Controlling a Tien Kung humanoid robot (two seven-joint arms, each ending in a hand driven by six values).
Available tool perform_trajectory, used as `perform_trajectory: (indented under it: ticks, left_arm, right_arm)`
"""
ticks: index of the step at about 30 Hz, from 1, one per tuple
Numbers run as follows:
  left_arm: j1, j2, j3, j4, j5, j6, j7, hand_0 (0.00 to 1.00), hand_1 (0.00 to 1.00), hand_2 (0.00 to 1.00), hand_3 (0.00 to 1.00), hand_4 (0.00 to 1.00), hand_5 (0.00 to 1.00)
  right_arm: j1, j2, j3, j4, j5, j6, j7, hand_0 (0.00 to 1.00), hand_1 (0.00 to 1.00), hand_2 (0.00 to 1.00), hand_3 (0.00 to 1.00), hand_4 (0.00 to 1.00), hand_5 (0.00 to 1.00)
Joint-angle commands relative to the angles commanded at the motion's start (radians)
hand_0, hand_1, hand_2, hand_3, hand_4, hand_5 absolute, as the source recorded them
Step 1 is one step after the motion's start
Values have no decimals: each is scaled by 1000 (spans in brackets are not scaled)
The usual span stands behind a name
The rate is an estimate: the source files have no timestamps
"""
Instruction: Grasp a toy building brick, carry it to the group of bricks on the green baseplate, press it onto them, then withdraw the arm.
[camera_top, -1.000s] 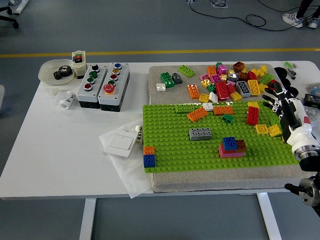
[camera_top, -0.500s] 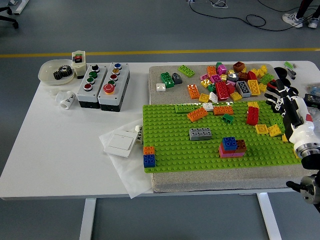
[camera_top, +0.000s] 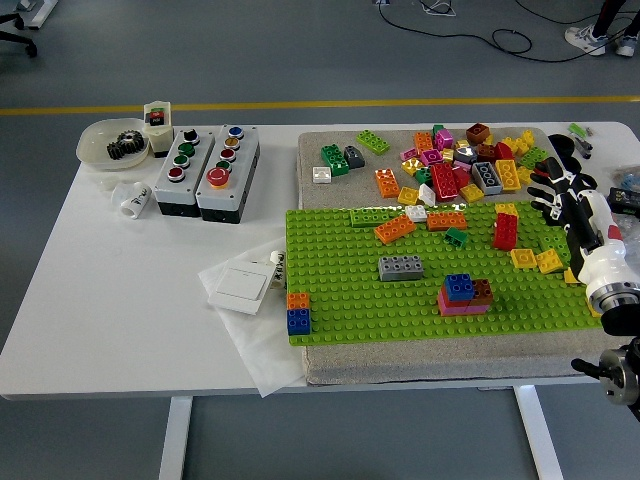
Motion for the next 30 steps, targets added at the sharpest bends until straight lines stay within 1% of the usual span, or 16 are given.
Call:
perform_trajectory:
  ticks: [2, 3, 4, 8, 9, 11, 12, 14, 15, 20, 21, 22, 23, 26, 27, 30]
  left_arm:
    - [0, 0, 3, 0, -5, 1, -1, 774, 756, 795, 592, 623, 617]
    - [-1, 0, 3, 0, -7, 2, -1, 774, 755, 795, 591, 623, 617]
    - [-1, 0, 3, 0, -8, 2, -1, 774, 755, 795, 591, 623, 617]
    - [-2, 0, 6, 0, -12, 1, 0, 774, 755, 795, 591, 623, 617]
    - [-2, 0, 7, 0, -13, 1, 0, 774, 754, 793, 592, 623, 617]
    - [-3, -1, 6, 0, -14, 2, 0, 774, 754, 793, 592, 623, 617]
    - [-3, 0, 6, 0, -14, 2, -1, 774, 754, 793, 592, 623, 617]
    - [-4, 0, 6, 0, -14, 2, -1, 774, 754, 793, 592, 623, 617]
    - [-5, 0, 6, 0, -15, 3, -1, 773, 753, 792, 591, 623, 616]
    - [-8, 1, 5, 0, -14, 3, -2, 773, 753, 792, 591, 623, 616]
    - [-8, 1, 5, 0, -14, 3, -2, 773, 753, 793, 591, 623, 616]
    - [-8, 1, 5, 0, -14, 3, -2, 773, 753, 793, 591, 623, 616]
    - [-9, 1, 5, 0, -16, 4, -2, 773, 753, 793, 591, 623, 616]
    - [-11, 0, 7, 0, -20, 5, -2, 773, 753, 793, 591, 623, 616]
    - [-11, 0, 8, 0, -22, 5, -2, 770, 753, 792, 592, 623, 615]
    - [-11, -1, 8, 0, -22, 5, -1, 770, 753, 792, 592, 623, 615]
  right_arm:
    - [2, -3, -5, 5, -51, -40, -23, 773, 727, 768, 782, 998, 911]
    - [5, -6, -8, 6, -87, -65, -40, 757, 700, 750, 729, 989, 813]
    - [9, -10, -11, 7, -113, -76, -55, 757, 700, 750, 729, 989, 813]
    - [36, -43, -28, 2, -279, -76, -162, 757, 700, 750, 729, 989, 813]
    - [41, -49, -31, 0, -318, -76, -189, 756, 699, 748, 698, 940, 685]
    - [58, -72, -39, -6, -403, -69, -235, 756, 699, 748, 698, 940, 685]
    - [72, -93, -47, -12, -448, -46, -261, 756, 699, 748, 698, 940, 685]
    - [86, -115, -53, -19, -526, -20, -289, 756, 699, 748, 698, 940, 685]
    - [94, -126, -56, -24, -570, -5, -302, 767, 715, 757, 725, 928, 613]
    - [133, -173, -71, -57, -765, 100, -342, 767, 715, 757, 725, 928, 613]
    - [135, -174, -71, -58, -792, 106, -344, 771, 716, 758, 700, 916, 480]
    - [135, -175, -71, -58, -810, 109, -344, 771, 716, 758, 700, 916, 480]
    - [150, -192, -72, -70, -856, 152, -344, 771, 716, 758, 700, 916, 480]
    - [167, -209, -72, -83, -980, 264, -334, 771, 716, 758, 700, 916, 480]
    - [172, -213, -72, -87, -1023, 302, -329, 723, 643, 714, 647, 871, 322]
    - [179, -220, -75, -100, -1137, 354, -314, 723, 643, 714, 647, 871, 322]
